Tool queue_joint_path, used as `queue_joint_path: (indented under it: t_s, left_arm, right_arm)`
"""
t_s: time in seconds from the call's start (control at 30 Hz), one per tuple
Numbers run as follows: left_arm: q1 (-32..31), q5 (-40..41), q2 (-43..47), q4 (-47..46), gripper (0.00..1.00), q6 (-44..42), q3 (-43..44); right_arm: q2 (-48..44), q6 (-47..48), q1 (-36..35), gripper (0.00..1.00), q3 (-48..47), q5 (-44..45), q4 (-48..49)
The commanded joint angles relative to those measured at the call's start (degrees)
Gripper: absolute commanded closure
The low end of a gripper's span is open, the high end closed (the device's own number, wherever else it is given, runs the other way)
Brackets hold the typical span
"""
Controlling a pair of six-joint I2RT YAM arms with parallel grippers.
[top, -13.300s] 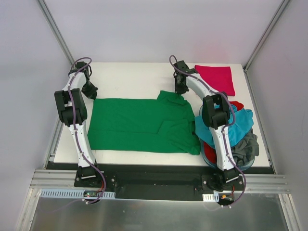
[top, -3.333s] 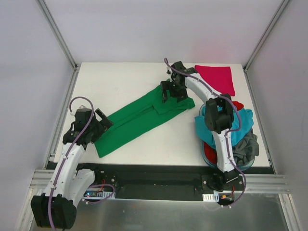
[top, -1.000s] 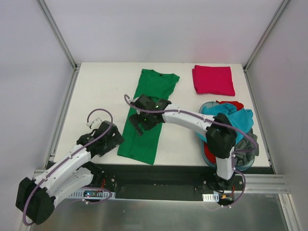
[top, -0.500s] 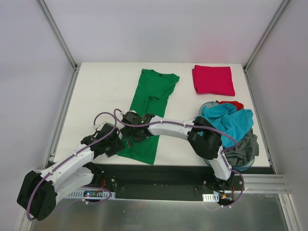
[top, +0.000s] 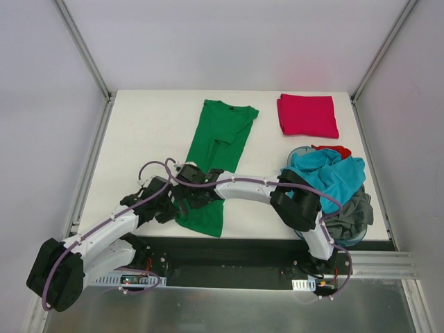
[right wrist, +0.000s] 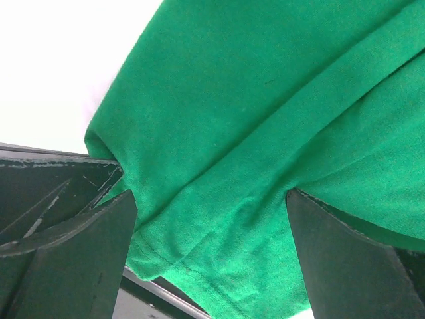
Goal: Fold and stack the t-shirts
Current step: Rotate the tshirt 90 degrees, then grab the bottom of the folded rectangular tshirt with both arms
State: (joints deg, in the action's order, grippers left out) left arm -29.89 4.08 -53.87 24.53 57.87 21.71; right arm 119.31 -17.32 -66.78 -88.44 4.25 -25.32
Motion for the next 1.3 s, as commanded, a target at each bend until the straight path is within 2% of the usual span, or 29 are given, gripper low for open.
queue_joint_path:
  t_s: [0.0,0.27,0.67,0.77,0.87,0.97,1.03,1.2,1.27]
  left_arm:
    - [0.27,-0.91,-0.81,3.68,1.0,-1.35,-2.11]
    - [0.27,0.84,5.52,5.52,1.0,-1.97,-3.34]
    - [0.27,-0.03,6.76,6.58,1.0,-1.88,-3.34]
    - [0.27,-1.52,6.85,6.58,1.0,-1.88,-3.52]
    - [0.27,-2.23,7.28,6.58,1.0,-2.23,-3.7]
    - [0.27,-3.28,7.9,6.58,1.0,-2.41,-3.96]
    - [0.27,-3.46,8.25,6.58,1.0,-2.67,-4.05]
    - [0.27,-3.29,8.69,6.58,1.0,-2.23,-4.14]
    - [0.27,-3.29,8.6,6.67,1.0,-2.23,-4.05]
  right_arm:
    - [-2.59,-1.31,-1.07,0.04,0.03,1.19,0.54]
    - [-6.18,-0.43,-2.39,0.04,4.32,10.24,-9.56]
    - [-24.99,-5.44,-2.39,0.04,17.69,20.53,-11.16]
    - [-26.4,-6.76,-1.25,0.04,19.09,16.51,-9.49]
    - [-27.63,-7.38,0.07,0.04,23.21,6.85,-1.78]
    - [-28.78,-1.17,-0.71,0.04,27.7,-2.37,7.1]
    - [-28.87,4.81,-2.2,0.04,29.02,-5.81,9.67]
    - [-28.69,21.69,-8.53,0.01,29.56,-4.78,10.73]
    - [-27.29,25.83,-9.59,0.04,28.33,-4.6,9.86]
